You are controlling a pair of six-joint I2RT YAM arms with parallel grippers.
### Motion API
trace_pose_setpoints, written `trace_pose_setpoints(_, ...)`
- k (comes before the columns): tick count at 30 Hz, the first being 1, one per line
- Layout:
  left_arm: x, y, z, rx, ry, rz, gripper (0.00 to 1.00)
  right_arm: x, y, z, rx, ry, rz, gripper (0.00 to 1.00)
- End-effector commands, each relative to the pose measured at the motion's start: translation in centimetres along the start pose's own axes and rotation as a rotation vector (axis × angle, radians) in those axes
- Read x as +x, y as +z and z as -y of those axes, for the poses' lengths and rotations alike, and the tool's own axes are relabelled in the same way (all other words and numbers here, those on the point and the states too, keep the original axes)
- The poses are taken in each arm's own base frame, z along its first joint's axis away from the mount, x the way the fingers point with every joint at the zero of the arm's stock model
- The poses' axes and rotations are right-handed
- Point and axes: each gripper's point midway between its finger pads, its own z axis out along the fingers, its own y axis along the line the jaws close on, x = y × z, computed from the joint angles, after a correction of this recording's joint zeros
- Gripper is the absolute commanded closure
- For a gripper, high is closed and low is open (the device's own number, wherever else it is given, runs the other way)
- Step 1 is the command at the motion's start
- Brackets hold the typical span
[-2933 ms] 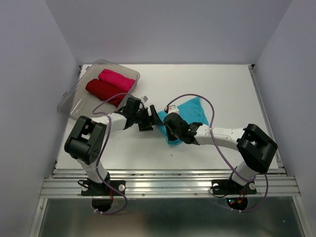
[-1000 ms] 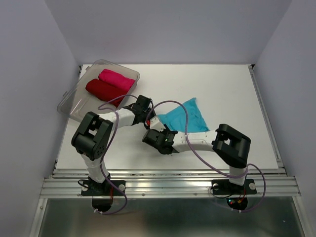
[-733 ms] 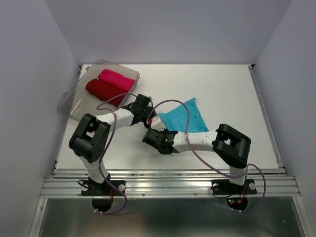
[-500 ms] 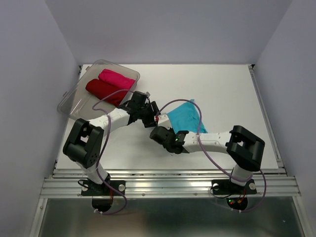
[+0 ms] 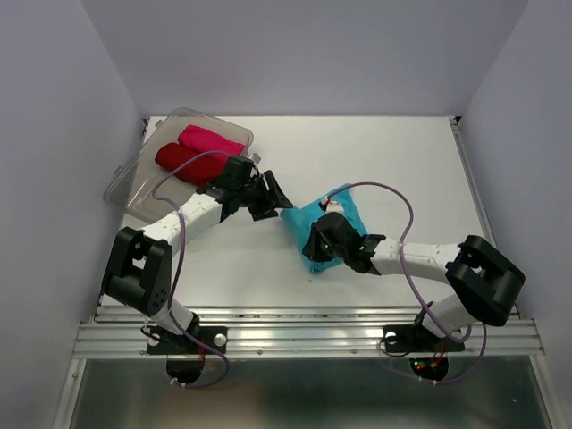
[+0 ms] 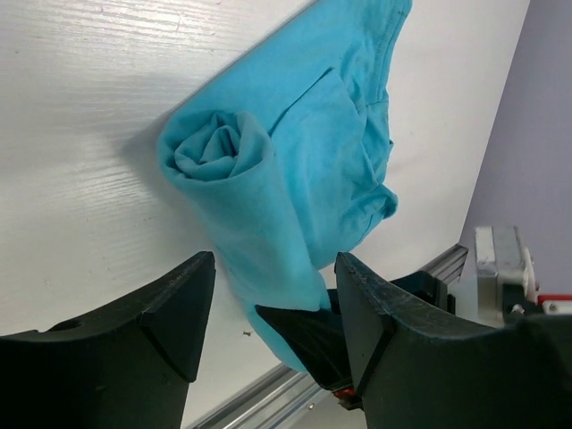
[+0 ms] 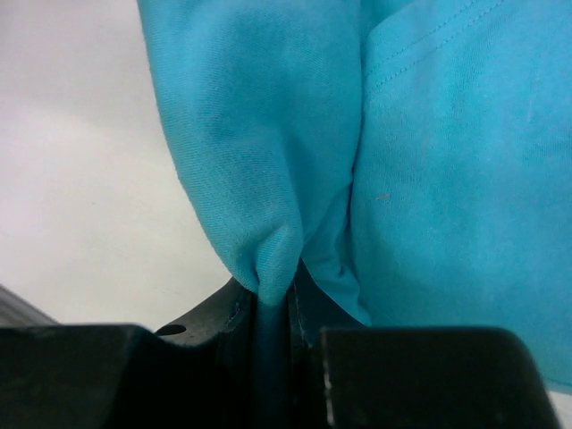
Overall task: Roll the t-shirts
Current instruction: Roll the T-shirt to the center of the board.
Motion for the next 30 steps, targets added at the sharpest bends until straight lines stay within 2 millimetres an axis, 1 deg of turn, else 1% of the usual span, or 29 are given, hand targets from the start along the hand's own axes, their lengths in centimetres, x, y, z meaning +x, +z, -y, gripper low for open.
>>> trace_pose_setpoints(1, -0.7, -1.2, 1.6, 0.036, 0.050, 0.027, 0.34, -2.6, -1.2, -3.5, -0.229, 0.143, 0.024, 0.99)
trace_pose_setpoints(2, -0.5, -1.1, 1.5, 0.035, 0.050, 0.024, 0.36, -3.3, -1.6, -3.4, -0.256, 0.179, 0.031, 0.99)
trace_pose_setpoints(3, -0.4, -1.2, 1.7, 0.045, 0.056, 0.027, 0.37, -2.9, -1.8, -3.3, -0.278, 0.192, 0.011, 0.99)
trace_pose_setpoints(6, 0.0, -1.4, 2.3, 0.075, 0.063, 0.020, 0.41, -3.5, -2.2, -2.8, -0.319, 0.256, 0.000, 0.99)
trace_pose_setpoints(7, 0.0, -1.4, 2.8, 0.092, 0.074, 0.021, 0.43, -3.3, -2.1, -2.5, -0.324, 0.276, -0.006, 0.99)
trace_pose_setpoints(10, 0.4, -0.9, 3.2, 0.103, 0.090, 0.000, 0.46, -2.8, -2.1, -2.1, -0.337, 0.308, -0.034, 0.99)
trace_pose_setpoints(11, 0.7, -0.8, 3.6, 0.113, 0.099, -0.010, 0.49, -2.8, -2.0, -1.7, -0.339, 0.335, -0.035, 0.99)
trace_pose_setpoints(12, 1.0, -0.5, 3.6, 0.115, 0.101, -0.024, 0.51, -2.3, -2.0, -1.8, -0.352, 0.343, -0.054, 0.99)
trace_pose_setpoints(13, 1.2, -0.3, 4.0, 0.126, 0.109, -0.031, 0.53, -2.4, -1.8, -1.2, -0.349, 0.379, -0.054, 0.99)
trace_pose_setpoints(14, 1.5, 0.0, 4.1, 0.129, 0.110, -0.045, 0.54, -1.9, -1.9, -1.4, -0.366, 0.387, -0.073, 0.99)
trace_pose_setpoints(15, 1.7, 0.2, 4.2, 0.134, 0.113, -0.052, 0.56, -1.9, -1.8, -1.1, -0.366, 0.404, -0.075, 0.99)
trace_pose_setpoints(16, 1.8, 0.4, 4.3, 0.139, 0.115, -0.056, 0.56, -1.8, -1.7, -1.2, -0.376, 0.409, -0.076, 0.99)
trace_pose_setpoints(17, 2.0, 0.9, 4.4, 0.145, 0.123, -0.067, 0.57, -1.6, -1.7, -0.8, -0.377, 0.433, -0.086, 0.99)
trace_pose_setpoints(21, 2.5, 2.1, 4.3, 0.148, 0.123, -0.098, 0.58, -1.2, -1.8, -0.2, -0.387, 0.474, -0.091, 0.99)
trace_pose_setpoints(23, 2.9, 2.8, 4.6, 0.156, 0.135, -0.117, 0.59, -1.0, -1.8, 0.2, -0.381, 0.493, -0.095, 0.99)
trace_pose_setpoints(25, 3.1, 3.1, 4.9, 0.161, 0.149, -0.125, 0.59, -0.8, -1.8, 0.3, -0.383, 0.496, -0.103, 0.99)
trace_pose_setpoints(27, 3.2, 3.9, 5.0, 0.156, 0.150, -0.133, 0.59, -0.7, -1.7, 0.7, -0.375, 0.502, -0.105, 0.99)
trace_pose_setpoints(30, 3.1, 5.0, 4.9, 0.143, 0.148, -0.145, 0.59, -1.0, -1.6, 1.4, -0.362, 0.510, -0.094, 0.99)
